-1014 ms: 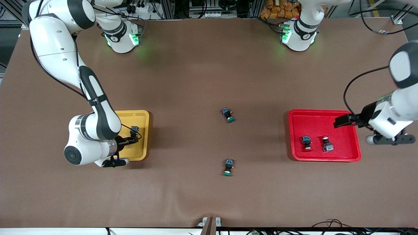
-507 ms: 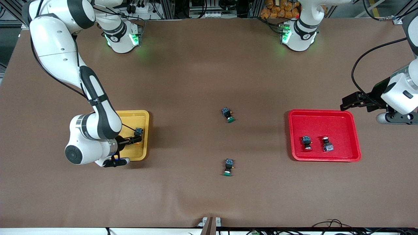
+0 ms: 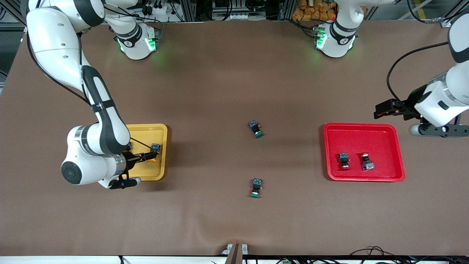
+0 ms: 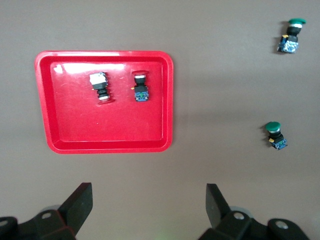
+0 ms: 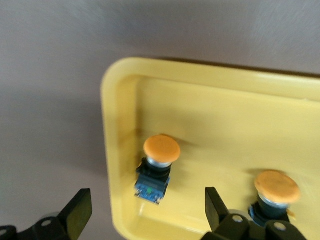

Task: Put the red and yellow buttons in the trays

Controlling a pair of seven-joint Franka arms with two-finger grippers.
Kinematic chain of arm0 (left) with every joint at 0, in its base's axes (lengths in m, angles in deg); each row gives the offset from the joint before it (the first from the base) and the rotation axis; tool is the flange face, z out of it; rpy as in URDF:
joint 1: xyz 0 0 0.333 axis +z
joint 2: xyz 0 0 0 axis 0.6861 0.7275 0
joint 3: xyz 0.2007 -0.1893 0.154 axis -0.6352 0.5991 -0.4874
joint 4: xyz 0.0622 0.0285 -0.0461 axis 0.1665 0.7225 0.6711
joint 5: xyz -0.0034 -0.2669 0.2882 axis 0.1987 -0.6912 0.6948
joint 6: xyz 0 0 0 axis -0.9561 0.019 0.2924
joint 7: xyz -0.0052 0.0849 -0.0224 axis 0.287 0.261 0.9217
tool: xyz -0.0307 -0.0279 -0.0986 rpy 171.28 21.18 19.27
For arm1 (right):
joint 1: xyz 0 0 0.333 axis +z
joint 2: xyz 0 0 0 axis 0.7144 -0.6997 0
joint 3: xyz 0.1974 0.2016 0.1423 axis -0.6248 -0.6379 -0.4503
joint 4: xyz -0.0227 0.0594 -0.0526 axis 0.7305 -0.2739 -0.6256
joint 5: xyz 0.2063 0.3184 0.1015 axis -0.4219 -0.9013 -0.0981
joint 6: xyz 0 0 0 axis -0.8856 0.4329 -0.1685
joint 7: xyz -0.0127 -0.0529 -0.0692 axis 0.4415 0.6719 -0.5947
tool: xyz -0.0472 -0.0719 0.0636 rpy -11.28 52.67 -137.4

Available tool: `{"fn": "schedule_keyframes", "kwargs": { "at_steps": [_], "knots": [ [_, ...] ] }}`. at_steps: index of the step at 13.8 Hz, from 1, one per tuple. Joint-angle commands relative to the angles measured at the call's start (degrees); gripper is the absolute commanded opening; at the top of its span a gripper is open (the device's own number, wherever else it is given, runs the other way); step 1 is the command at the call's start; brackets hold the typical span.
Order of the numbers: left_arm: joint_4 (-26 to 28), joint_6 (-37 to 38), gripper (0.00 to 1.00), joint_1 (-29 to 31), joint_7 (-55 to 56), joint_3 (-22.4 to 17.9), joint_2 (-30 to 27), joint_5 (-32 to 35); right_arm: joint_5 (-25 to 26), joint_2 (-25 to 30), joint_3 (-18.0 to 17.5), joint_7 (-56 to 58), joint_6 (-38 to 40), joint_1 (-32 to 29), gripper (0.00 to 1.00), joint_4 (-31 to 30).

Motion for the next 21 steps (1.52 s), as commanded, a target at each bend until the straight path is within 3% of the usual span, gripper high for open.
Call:
{"fn": "schedule_keyframes", "kwargs": {
  "at_steps": [1,3,6,10,12,14,18,21],
  "knots": [
    [-5.07,1.51,1.0,0.46,0.65,0.65,1.4,2.05,0.53,0.51,-0.89,-0.11,7.66,-1.62,1.0,7.81],
    [-7.18,1.24,1.0,0.64,0.92,0.21,2.02,2.14,0.62,0.42,-0.8,-0.03,13.55,-1.89,1.0,13.89],
    [-7.63,1.24,1.0,0.2,1.44,0.21,1.93,2.31,0.27,0.86,-1.33,-0.2,17.44,-2.07,1.0,16.72],
    [-7.54,1.42,1.0,0.11,1.71,0.83,0.88,2.84,2.36,10.24,-1.15,-4.16,22.88,-2.16,1.0,16.11],
    [-6.58,2.03,1.0,-0.15,1.88,2.05,-0.69,5.9,4.57,16.12,-1.15,-4.68,24.47,-1.98,1.0,12.01],
    [-2.82,1.68,1.0,0.55,1.45,2.5,-3.32,6.0,4.57,23.5,-0.98,-4.6,21.33,-3.11,1.0,4.37],
    [10.36,-8.67,1.0,0.55,0.92,2.58,-10.89,5.74,6.76,34.94,-0.89,-4.6,17.45,-3.21,1.0,-6.99],
    [9.25,-9.3,1.0,0.9,0.31,2.15,-10.03,4.87,6.94,38.03,0.25,-3.81,17.8,-3.21,1.0,-8.93]
  ]
}}
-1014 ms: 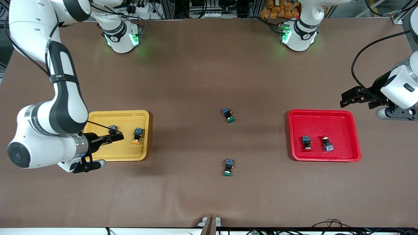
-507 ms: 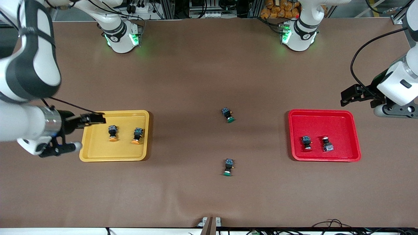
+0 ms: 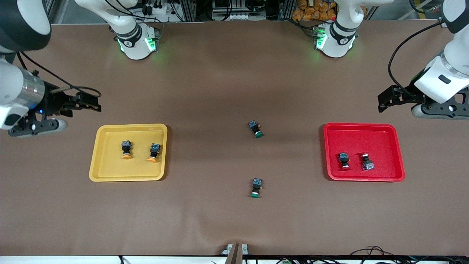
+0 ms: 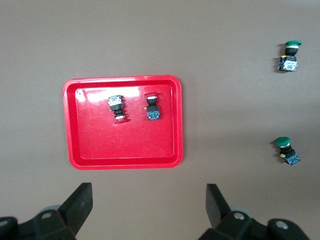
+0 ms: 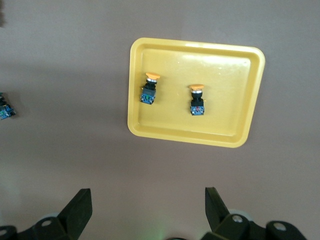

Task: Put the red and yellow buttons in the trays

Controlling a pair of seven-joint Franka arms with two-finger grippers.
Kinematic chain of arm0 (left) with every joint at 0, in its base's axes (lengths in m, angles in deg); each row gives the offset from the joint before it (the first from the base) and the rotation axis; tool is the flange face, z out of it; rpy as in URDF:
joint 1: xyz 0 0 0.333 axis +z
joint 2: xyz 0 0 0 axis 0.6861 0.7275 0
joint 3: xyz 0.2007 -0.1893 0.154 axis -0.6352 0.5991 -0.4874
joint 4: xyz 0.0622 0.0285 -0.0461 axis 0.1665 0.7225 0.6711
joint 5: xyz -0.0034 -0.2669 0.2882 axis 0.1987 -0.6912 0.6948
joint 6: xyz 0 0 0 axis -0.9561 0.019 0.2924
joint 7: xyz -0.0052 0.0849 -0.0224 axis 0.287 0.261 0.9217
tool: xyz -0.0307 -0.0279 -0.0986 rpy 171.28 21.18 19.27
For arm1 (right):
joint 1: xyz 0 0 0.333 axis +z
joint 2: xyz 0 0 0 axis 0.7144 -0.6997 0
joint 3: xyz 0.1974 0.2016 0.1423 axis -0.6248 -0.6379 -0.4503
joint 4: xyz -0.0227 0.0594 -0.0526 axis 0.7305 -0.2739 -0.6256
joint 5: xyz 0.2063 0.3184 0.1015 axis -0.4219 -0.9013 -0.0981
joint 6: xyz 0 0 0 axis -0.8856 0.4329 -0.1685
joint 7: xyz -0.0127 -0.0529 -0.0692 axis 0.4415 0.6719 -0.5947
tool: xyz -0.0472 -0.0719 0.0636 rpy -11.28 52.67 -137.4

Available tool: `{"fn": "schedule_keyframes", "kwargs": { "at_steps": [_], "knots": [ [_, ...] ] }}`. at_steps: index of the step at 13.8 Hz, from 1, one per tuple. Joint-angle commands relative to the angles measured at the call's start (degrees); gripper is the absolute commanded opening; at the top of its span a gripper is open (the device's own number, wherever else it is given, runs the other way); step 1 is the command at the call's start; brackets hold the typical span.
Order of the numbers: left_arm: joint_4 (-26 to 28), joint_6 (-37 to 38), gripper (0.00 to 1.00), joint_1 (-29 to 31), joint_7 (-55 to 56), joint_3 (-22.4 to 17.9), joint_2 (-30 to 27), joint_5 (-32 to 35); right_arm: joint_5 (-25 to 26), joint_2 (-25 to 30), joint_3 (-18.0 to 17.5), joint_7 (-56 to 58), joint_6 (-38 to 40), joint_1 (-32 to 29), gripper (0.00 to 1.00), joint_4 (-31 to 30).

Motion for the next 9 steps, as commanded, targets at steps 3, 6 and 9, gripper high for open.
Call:
{"fn": "schedule_keyframes", "kwargs": {
  "at_steps": [3,6,9],
  "knots": [
    [-2.04,-1.52,1.0,1.4,-0.58,0.08,1.09,-0.03,1.08,7.47,0.85,1.78,-1.1,-0.95,1.0,-6.25],
    [-1.87,-1.52,1.0,1.22,-0.58,0.08,1.18,0.06,1.08,7.91,1.38,2.5,-1.0,-0.95,1.0,-6.87],
    [-1.87,-1.52,1.0,1.4,-0.67,0.08,1.18,0.06,1.08,10.89,1.38,2.5,-0.48,-0.43,1.0,-7.39]
  ]
}}
